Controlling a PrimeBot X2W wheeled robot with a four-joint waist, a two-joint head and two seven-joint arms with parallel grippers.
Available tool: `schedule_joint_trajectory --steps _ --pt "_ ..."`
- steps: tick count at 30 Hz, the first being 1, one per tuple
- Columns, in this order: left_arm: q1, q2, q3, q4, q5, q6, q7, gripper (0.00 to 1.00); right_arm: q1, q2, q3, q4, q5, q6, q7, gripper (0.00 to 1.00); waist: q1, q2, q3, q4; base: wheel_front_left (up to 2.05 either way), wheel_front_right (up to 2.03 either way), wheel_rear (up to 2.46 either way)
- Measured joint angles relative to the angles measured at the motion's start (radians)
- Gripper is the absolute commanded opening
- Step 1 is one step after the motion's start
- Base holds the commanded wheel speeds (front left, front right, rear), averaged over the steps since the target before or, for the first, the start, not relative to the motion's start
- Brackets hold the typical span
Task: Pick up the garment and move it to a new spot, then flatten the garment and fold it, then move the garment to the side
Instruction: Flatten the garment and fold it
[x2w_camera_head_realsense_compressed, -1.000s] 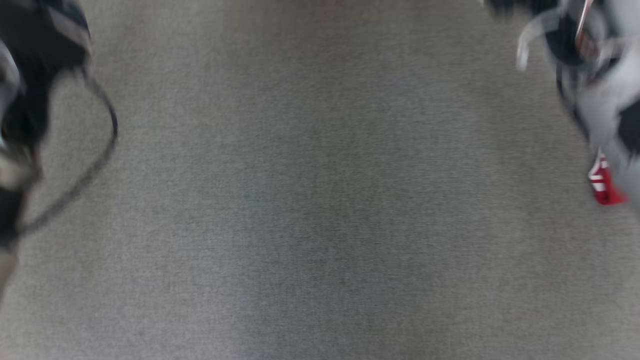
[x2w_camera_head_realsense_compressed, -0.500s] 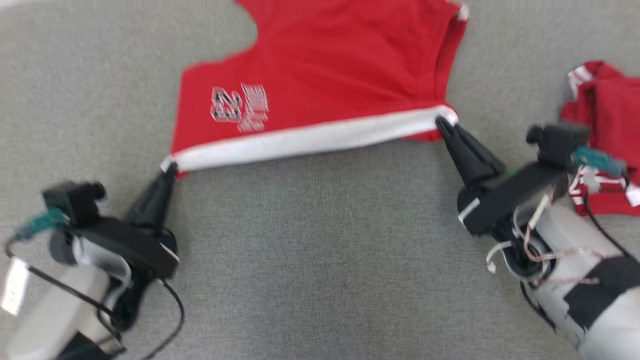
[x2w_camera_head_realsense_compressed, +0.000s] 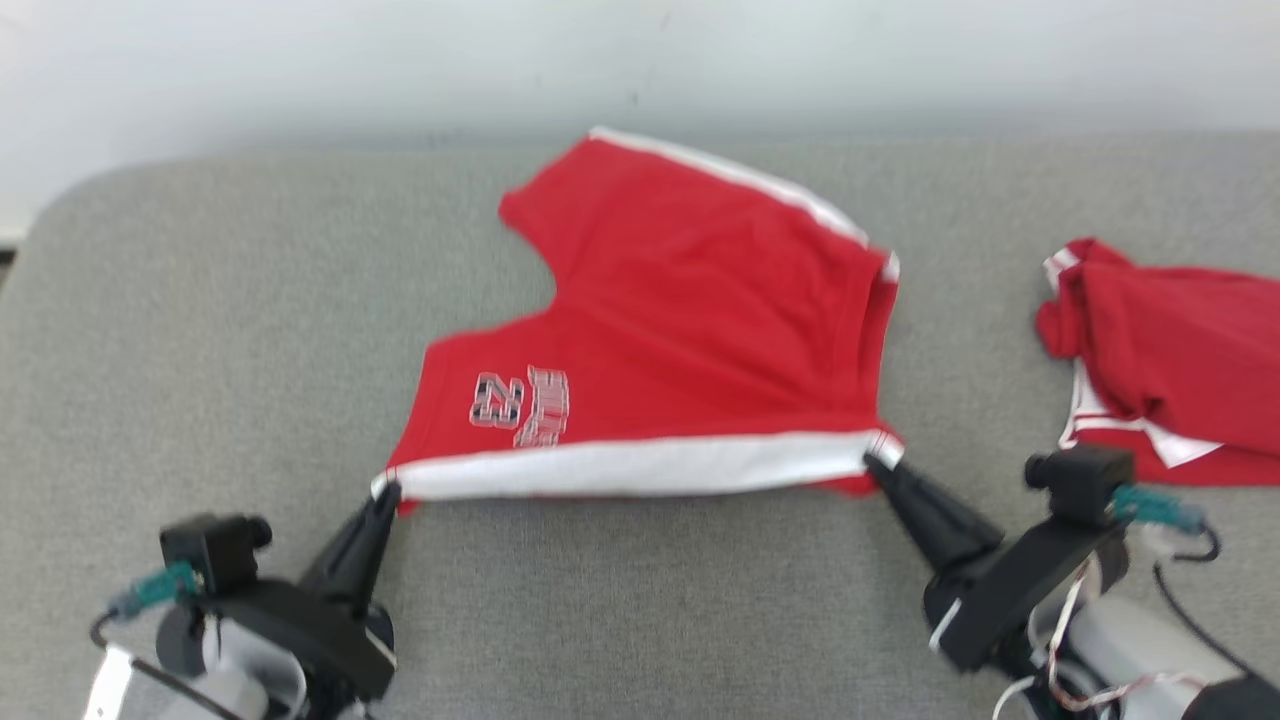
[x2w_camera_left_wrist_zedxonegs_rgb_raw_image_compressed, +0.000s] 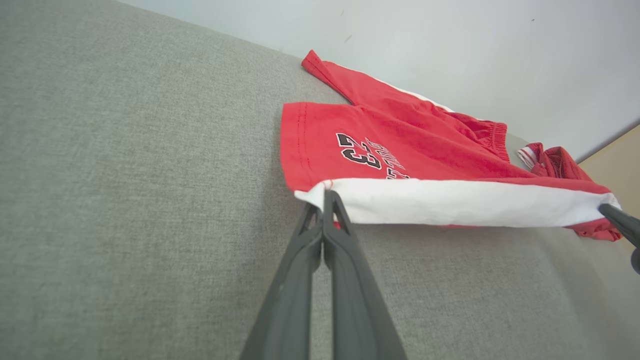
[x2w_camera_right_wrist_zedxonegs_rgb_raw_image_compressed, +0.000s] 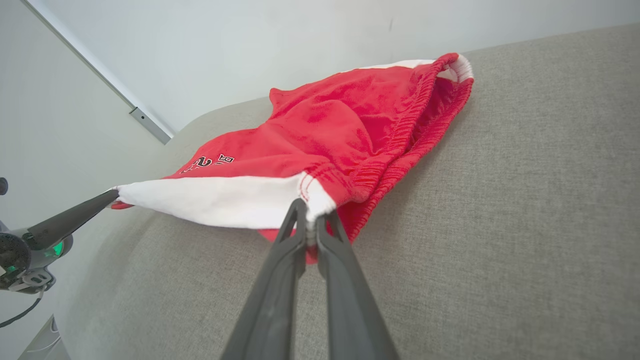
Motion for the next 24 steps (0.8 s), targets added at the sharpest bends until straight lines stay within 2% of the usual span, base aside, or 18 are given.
schedule_joint_trajectory --steps 3,6,14,15,17,18,19,24 --pt "0.048 -0.003 -0.005 -0.001 -0.002 0.005 -0.001 0.0 0.025 -0.001 0.045 -0.013 0.0 0.0 0.022 0.0 0.0001 0.0 -0.045 -0.004 0.0 0.0 0.0" --pt "0.088 -0.009 -0.016 -0.008 -0.007 0.019 -0.001 0.0 0.061 0.001 0.048 0.001 0.0 0.0 0.024 0.0 0.0 -0.0001 -0.084 -0.01 0.0 0.0 0.0" --pt "0.104 -0.015 -0.03 -0.023 0.007 0.044 -0.008 0.0 0.098 -0.014 0.115 0.048 -0.051 0.0 0.076 0.0 0.0001 -0.0001 -0.14 -0.023 0.0 0.0 0.0" --pt "0.109 -0.015 -0.03 -0.026 0.008 0.044 -0.009 0.0 0.097 -0.014 0.113 0.049 -0.051 0.0 0.076 0.08 0.0002 -0.0001 -0.141 -0.024 0.0 0.0 0.0" --pt "0.116 -0.015 -0.032 -0.028 0.009 0.046 -0.009 0.0 0.097 -0.013 0.11 0.052 -0.049 -0.002 0.077 0.56 0.0003 -0.0001 -0.142 -0.024 0.0 0.0 0.0" --pt "0.116 -0.014 -0.032 -0.029 0.011 0.051 -0.009 0.0 0.097 -0.012 0.109 0.052 -0.049 -0.002 0.077 0.84 0.0003 -0.0001 -0.142 -0.024 0.0 0.0 0.0" --pt "0.116 -0.014 -0.032 -0.031 0.011 0.053 -0.009 0.0 0.097 -0.012 0.107 0.052 -0.048 -0.002 0.077 0.98 0.0003 0.0 -0.142 -0.024 0.0 0.0 0.0" --pt "0.116 -0.012 -0.032 -0.039 0.014 0.056 -0.009 0.0 0.097 -0.011 0.099 0.048 -0.039 -0.002 0.082 1.0 0.0003 0.0 -0.139 -0.024 0.0 0.0 0.0"
